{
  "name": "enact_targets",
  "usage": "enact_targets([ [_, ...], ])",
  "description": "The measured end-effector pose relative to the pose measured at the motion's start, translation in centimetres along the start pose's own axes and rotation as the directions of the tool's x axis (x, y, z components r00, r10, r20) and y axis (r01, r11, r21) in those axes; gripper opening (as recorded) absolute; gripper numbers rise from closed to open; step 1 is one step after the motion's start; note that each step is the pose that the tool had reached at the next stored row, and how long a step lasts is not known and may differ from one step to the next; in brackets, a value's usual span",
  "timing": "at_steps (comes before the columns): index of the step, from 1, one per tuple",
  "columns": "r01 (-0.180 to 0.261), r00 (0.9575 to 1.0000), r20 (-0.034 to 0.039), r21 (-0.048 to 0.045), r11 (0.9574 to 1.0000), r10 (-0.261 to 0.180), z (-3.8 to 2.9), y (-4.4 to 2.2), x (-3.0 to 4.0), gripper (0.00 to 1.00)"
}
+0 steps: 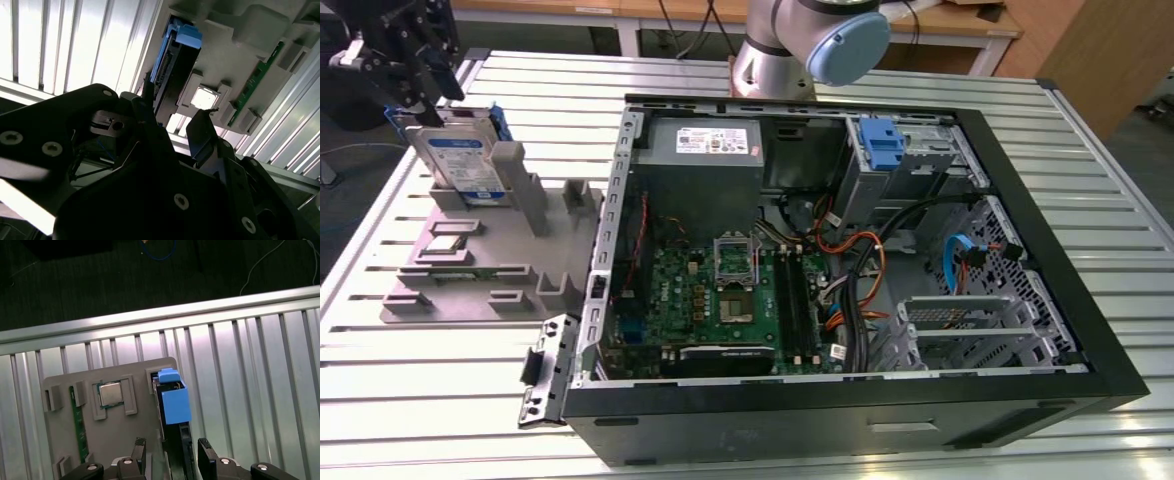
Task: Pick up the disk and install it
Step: 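Pick up the disk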
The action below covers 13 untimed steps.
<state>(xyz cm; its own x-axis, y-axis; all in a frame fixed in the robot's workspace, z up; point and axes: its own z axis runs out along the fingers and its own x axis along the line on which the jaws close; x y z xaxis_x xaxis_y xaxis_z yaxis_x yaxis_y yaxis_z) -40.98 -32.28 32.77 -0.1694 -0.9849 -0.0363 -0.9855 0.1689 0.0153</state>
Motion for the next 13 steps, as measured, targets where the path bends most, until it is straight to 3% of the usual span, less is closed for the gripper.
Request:
enact_targets([
  [13, 0.000, 1.0000, 0.0007, 0.0000, 1.0000, 0.000, 0.30, 0.06, -0.10, 0.53],
])
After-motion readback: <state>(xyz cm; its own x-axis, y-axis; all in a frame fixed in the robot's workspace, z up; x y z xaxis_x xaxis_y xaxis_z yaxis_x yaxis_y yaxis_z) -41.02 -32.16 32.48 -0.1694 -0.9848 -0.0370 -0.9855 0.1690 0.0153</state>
